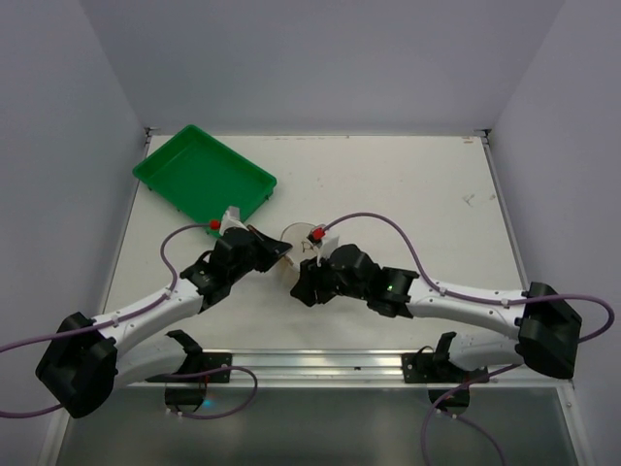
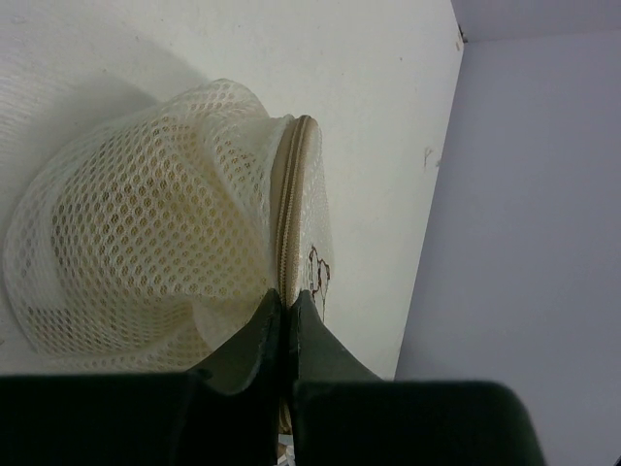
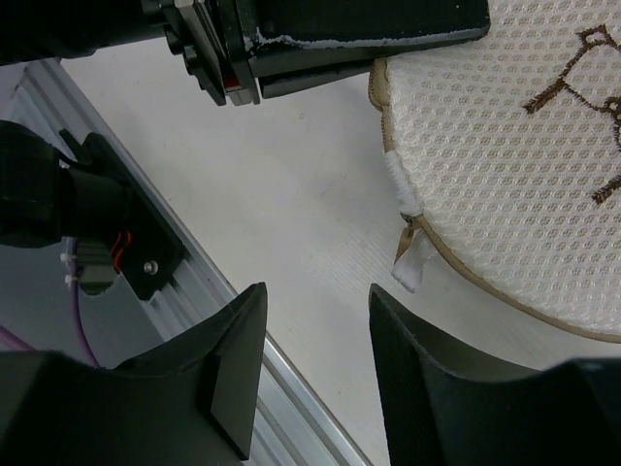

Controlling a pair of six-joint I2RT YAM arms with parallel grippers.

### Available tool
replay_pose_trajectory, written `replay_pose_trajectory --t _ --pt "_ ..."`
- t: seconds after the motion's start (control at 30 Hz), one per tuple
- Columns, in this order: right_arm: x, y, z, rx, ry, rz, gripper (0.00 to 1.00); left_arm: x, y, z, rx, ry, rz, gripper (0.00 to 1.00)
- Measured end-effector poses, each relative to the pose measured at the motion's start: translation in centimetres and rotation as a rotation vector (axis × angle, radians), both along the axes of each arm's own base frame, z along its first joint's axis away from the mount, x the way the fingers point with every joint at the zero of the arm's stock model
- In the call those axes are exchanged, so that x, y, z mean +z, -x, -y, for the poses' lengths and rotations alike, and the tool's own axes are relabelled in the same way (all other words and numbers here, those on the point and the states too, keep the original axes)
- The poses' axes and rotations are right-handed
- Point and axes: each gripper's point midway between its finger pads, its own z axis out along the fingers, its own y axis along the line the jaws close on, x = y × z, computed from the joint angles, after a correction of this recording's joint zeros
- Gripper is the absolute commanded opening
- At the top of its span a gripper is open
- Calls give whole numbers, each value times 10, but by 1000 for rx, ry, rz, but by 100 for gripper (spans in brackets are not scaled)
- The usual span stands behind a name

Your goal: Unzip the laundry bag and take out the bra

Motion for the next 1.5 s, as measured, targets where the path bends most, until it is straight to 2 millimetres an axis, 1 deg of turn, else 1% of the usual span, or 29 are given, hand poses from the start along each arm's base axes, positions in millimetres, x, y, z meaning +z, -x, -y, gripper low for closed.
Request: replay_pose_trajectory --t 0.1,0.23,0.37,0.53,0.73,0.97,1.13,1.37,1.5 --pt "-2 -5 -3 -15 10 5 47 0 -1 -1 8 3 -1 0" --pt "-15 -12 -4 -44 51 4 46 1 -1 -1 10 4 -1 0" --pt "-24 -21 2 -91 86 8 46 3 -1 -1 11 5 6 0" --pt "-24 -31 7 -133 93 18 46 5 -1 -2 14 7 12 0" --pt "-23 -34 7 -136 91 21 43 5 -1 -2 13 4 14 0" --pt "-7 -38 -3 -127 56 40 37 5 -1 -2 12 4 15 0" --pt "-15 -40 -4 -129 75 34 30 5 -1 -2 12 4 15 0" --pt "-18 -47 0 -171 79 18 29 5 -1 -2 11 1 17 0" --pt "-18 -48 0 -182 72 8 31 5 -1 -2 11 1 17 0"
